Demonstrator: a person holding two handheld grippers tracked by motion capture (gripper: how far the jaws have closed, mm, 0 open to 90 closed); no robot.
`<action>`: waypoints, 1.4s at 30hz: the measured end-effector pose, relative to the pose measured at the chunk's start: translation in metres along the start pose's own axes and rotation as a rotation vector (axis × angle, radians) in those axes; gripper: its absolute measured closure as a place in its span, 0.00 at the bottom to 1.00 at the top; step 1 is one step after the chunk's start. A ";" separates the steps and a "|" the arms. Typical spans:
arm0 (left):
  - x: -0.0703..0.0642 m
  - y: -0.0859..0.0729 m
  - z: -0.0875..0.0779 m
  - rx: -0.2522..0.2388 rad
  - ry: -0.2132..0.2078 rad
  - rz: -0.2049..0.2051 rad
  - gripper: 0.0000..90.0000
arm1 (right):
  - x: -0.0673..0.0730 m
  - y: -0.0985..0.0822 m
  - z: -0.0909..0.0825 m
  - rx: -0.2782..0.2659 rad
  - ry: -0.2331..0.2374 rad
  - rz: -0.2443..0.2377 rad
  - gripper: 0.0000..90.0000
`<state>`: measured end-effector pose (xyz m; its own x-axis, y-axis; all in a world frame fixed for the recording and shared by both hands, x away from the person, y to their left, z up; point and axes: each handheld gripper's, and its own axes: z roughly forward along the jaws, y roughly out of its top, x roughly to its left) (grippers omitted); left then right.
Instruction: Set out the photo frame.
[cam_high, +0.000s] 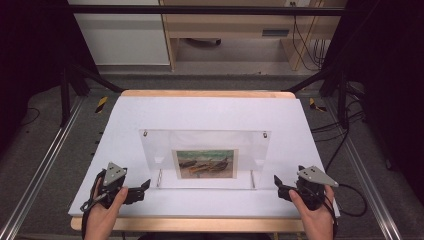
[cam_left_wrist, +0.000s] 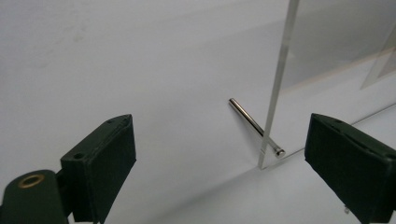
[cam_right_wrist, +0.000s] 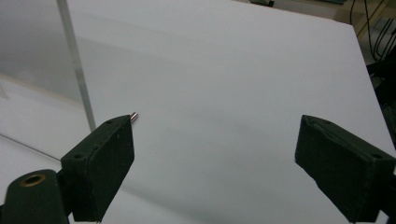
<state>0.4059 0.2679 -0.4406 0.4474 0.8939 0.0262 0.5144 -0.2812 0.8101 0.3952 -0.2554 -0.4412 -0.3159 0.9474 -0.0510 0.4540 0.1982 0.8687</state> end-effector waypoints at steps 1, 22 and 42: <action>0.001 0.000 0.001 -0.001 0.009 -0.001 0.10 | -0.001 0.000 0.001 0.000 -0.006 0.002 0.14; 0.033 0.020 0.017 -0.035 0.090 -0.036 0.10 | -0.024 0.015 0.030 0.040 -0.036 0.108 0.16; 0.075 0.018 0.051 0.026 0.178 -0.064 0.10 | -0.038 0.031 0.087 0.158 0.021 0.142 0.18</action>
<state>0.4860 0.3115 -0.4542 0.2776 0.9573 0.0802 0.5575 -0.2285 0.7981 0.4937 -0.2631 -0.4555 -0.2561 0.9635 0.0779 0.6193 0.1016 0.7786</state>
